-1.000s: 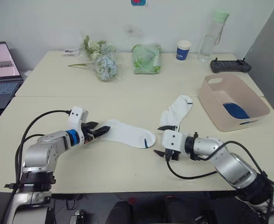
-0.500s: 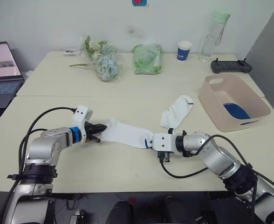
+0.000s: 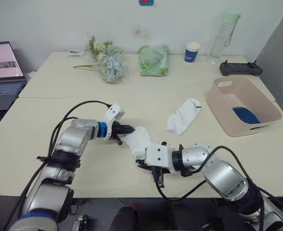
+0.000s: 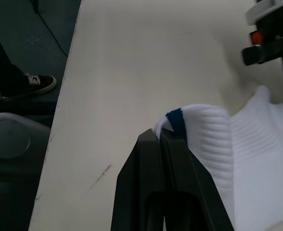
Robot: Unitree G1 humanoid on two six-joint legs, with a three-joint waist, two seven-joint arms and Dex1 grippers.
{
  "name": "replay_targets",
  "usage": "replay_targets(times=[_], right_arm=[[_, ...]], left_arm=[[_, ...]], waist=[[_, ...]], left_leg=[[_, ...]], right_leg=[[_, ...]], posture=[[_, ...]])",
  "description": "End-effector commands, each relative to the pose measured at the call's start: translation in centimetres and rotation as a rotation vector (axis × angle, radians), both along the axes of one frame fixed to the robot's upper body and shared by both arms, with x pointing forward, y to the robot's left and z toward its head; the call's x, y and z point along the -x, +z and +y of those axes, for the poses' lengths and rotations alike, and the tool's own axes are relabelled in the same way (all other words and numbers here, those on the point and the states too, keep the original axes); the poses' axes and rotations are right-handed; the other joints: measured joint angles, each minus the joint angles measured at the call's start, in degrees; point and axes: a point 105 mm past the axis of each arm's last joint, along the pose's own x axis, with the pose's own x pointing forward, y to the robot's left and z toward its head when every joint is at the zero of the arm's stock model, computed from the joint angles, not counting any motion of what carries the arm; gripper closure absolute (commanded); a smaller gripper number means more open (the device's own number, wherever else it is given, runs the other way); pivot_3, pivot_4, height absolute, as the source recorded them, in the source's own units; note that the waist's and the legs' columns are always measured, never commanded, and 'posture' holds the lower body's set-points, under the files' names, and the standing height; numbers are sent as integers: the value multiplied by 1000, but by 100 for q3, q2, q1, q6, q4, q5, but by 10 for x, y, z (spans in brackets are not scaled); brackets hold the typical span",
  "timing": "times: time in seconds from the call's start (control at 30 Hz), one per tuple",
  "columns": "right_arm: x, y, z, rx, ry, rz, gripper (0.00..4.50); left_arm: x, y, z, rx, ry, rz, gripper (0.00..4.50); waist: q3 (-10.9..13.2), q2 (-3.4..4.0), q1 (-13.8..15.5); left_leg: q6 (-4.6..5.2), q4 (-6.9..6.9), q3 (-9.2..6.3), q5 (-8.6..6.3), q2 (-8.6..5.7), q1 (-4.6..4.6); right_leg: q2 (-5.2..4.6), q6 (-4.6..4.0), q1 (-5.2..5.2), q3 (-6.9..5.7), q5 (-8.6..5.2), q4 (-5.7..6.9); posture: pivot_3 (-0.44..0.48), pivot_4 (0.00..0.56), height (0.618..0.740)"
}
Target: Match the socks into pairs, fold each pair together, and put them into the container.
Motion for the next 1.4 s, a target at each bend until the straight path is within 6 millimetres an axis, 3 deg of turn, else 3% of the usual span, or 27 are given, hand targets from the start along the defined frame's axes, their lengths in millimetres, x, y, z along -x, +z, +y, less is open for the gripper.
replay_targets(times=[0.03, 0.23, 0.37, 0.4, 0.57, 0.73, 0.83, 1.03, 1.13, 1.23, 1.4], right_arm=[[4, 6, 5, -20, -6, 52, 4462], [9, 10, 21, -29, 22, 87, 4462], [8, 10, 41, -100, -32, 170, 4462], [5, 10, 44, -115, -61, 173, 4286], [0, 9, 47, -142, -131, 176, 2805], [4, 18, 44, -170, -107, 179, 900], [1, 28, 34, -190, -103, 169, 0], [-1, 36, 3, -192, -128, 126, 0], [-10, 39, -17, -194, -204, 78, 0], [-19, 45, -34, -214, -274, 34, 0], [-24, 49, -39, -242, -305, 2, 0]], left_arm=[[-9, 6, -9, -17, -74, -47, 4500], [-29, 12, -25, -19, -104, -104, 4500], [-32, 10, -31, -1, -113, -114, 4500], [-32, 11, -32, 24, -108, -125, 4500], [-34, 16, -31, 86, -89, -135, 4500], [-35, 35, 0, 79, -69, -216, 2851], [-31, 51, 21, 95, -54, -241, 1867], [7, 65, 52, 153, -54, -117, 43], [45, 55, 60, 183, -48, 45, 43], [90, 29, 64, 166, -25, 189, 43], [121, 3, 53, 181, 31, 290, 43]], waist=[[0, 0, -14], [1, -2, -64], [1, -2, -98], [1, -2, -99], [1, -2, -93], [1, -2, -106], [1, -2, -110], [1, -1, -110], [1, -1, -114], [2, 1, -175], [3, 3, -87]], left_leg=[[0, 0, 1, 0, 0, 0], [2, 0, 0, 0, 2, -1], [2, -2, 1, -1, 5, -7], [1, -3, 3, 0, 6, -11], [-30, 10, -10, 17, 6, -70], [-31, 10, -13, 18, 3, -79], [-30, 9, -18, 17, 6, -80], [-27, 8, -29, 16, 7, -85], [-24, 8, -29, 14, 8, -85], [-10, 5, -27, 6, 12, -82], [-8, 5, -41, 5, 20, -73]], right_leg=[[0, 0, -1, 1, 0, 1], [9, 0, -6, -13, 0, 4], [15, 0, -20, -11, 0, 6], [16, 0, -30, -5, 0, 11], [10, -2, -79, 0, 3, 17], [8, -1, -85, -3, 4, 14], [17, -1, -88, -10, 4, 15], [17, -1, -83, -12, 3, 10], [15, -1, -82, -11, 3, 10], [11, -1, -82, -1, 3, 10], [12, -13, -71, -22, 10, 18]], posture=[[0, 150, 740], [0, 150, 740], [0, 150, 740], [0, 150, 740], [0, 150, 740], [0, 150, 740], [0, 150, 740], [0, 150, 740], [0, 150, 740], [0, 150, 740], [0, 150, 740]])
